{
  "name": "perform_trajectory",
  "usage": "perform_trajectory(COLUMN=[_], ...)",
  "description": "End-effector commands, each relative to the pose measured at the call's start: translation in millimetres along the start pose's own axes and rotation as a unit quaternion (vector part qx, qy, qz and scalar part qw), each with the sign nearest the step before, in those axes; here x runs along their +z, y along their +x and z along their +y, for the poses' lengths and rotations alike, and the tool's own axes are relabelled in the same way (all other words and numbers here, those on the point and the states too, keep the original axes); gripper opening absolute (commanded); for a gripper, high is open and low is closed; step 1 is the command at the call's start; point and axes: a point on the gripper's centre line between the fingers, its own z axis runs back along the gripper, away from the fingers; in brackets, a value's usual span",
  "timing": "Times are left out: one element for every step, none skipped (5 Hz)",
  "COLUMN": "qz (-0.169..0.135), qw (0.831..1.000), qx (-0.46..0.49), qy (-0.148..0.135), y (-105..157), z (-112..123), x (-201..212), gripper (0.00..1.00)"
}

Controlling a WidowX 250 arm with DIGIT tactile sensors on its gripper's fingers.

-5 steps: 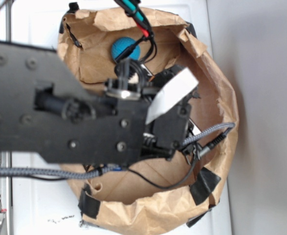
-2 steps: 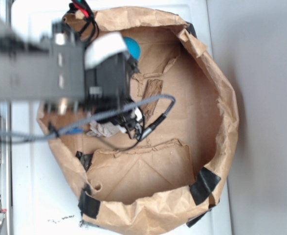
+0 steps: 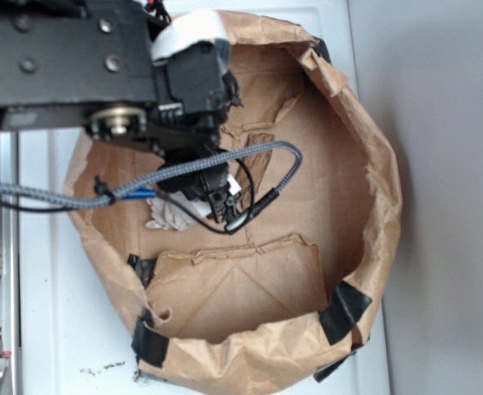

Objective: Grab the blue ball.

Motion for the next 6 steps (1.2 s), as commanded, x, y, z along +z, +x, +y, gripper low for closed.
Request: perform_trajectory(qz=[-0.023, -0.023, -0.019, -0.025, -0.038, -0.057], qw=[1.0, 1.0, 0.999, 0.998, 0.994, 0.992], qx=[0.004, 0.004, 0.026, 0.055, 0.103, 0.11], qy=[-0.007, -0.007, -0.037, -0.029, 0.0, 0.011], y=[17, 17, 32, 49, 61, 59], z=[8, 8, 1, -9, -15, -9], x=[17, 17, 4, -10, -19, -18], gripper=[1.0, 1.0, 1.0, 1.0, 1.0, 1.0])
